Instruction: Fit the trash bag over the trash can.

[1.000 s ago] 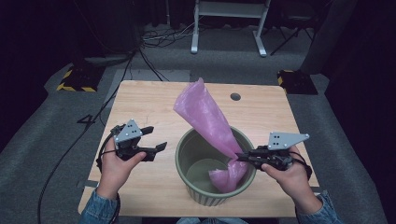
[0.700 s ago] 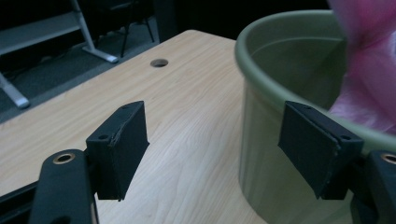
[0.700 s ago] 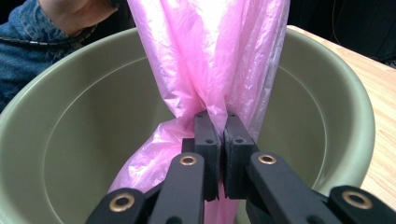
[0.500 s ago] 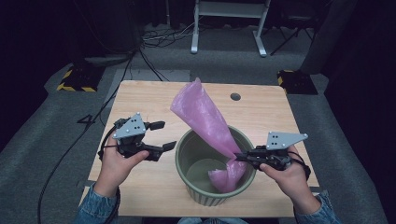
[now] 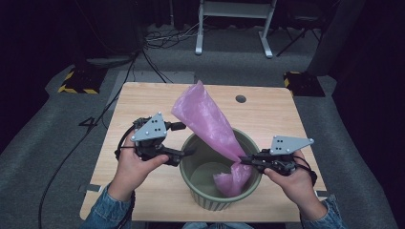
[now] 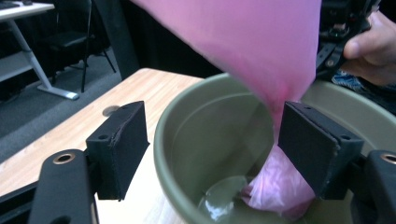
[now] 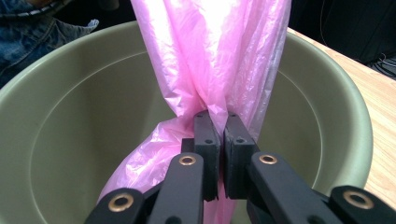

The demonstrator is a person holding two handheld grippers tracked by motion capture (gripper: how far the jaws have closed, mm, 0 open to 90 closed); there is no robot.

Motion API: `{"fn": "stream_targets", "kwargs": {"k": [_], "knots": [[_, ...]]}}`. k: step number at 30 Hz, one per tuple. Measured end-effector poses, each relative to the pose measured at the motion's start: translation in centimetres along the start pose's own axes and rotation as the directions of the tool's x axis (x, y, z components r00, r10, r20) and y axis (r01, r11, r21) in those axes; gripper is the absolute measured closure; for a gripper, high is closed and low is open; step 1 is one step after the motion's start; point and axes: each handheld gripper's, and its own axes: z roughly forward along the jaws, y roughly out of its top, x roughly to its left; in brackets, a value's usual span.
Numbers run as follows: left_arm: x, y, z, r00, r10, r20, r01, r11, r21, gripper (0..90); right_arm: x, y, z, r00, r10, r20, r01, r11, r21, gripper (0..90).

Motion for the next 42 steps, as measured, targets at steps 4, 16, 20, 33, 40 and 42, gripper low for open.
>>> {"fn": "stream_targets", "kwargs": {"k": [4,16,20,33,40,42], "knots": [[-0.4,0.8,0.7,0.9998,0.014,0.011,-0.014,0.9999,-0.006,24.6,0.1,0.2,0.1,0.9998,-0.007,0.017,0.006,1.000,0.019,87.3],[-1.3,2.4,2.3,0.9992,0.014,0.036,-0.013,0.9996,-0.024,31.3,0.8,0.4,0.2,0.9985,-0.051,0.021,0.050,0.997,0.063,86.1],[-2.1,2.7,2.6,0.9963,0.045,0.073,-0.042,0.9984,-0.038,26.9,1.0,0.5,0.2,0.9978,-0.054,0.038,0.051,0.995,0.089,87.0],[-2.2,2.7,3.4,0.9997,0.004,0.026,-0.003,0.9997,-0.025,24.9,1.6,0.8,0.3,0.9856,-0.099,0.137,0.086,0.991,0.098,87.6],[-2.2,2.4,3.2,0.9968,0.020,0.077,-0.021,0.9998,0.002,78.0,1.6,0.6,0.1,0.9944,-0.083,0.066,0.077,0.994,0.078,57.5],[-2.2,2.4,3.0,0.9960,0.034,0.083,-0.034,0.9994,-0.003,83.8,1.5,0.8,-0.2,0.9969,-0.064,0.047,0.061,0.996,0.062,49.4]]}}
